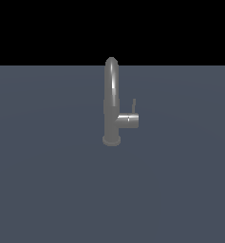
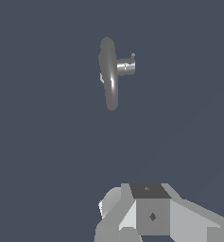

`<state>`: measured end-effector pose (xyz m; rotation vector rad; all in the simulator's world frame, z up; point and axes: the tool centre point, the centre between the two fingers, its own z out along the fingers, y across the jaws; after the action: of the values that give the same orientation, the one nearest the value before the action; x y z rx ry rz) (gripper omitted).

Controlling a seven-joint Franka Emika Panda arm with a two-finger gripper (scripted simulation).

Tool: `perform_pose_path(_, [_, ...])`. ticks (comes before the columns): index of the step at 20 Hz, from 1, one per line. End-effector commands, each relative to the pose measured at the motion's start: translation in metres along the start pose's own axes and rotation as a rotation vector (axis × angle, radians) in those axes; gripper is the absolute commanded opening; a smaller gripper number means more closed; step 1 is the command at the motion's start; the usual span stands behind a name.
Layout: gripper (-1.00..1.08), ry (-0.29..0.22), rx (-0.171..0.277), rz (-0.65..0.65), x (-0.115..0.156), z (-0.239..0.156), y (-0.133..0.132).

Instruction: Turn on the faucet by rotating a designated handle.

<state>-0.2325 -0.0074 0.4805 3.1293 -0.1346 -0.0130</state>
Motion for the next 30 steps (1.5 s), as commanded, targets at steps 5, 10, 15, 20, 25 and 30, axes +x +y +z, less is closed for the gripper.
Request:
perform_pose_path(5, [-1.0, -0.068, 0.06, 0.062, 0.025, 0.005, -0.001])
perform_pose_path(10, [-1.0, -0.139, 0.125, 0.128, 0.052, 0.011, 0.0])
perform_pose_path(15, [-1.0, -0.215, 0.194, 0.197, 0.08, 0.02, 0.002])
perform_pose_path(20, [-1.0, -0.293, 0.265, 0.268, 0.107, 0.032, 0.006])
perform_pose_path(25, [-1.0, -0.373, 0.338, 0.341, 0.134, 0.046, 0.01])
perform_pose_path(30, [-1.0, -0.456, 0.414, 0.415, 0.16, 0.063, 0.016])
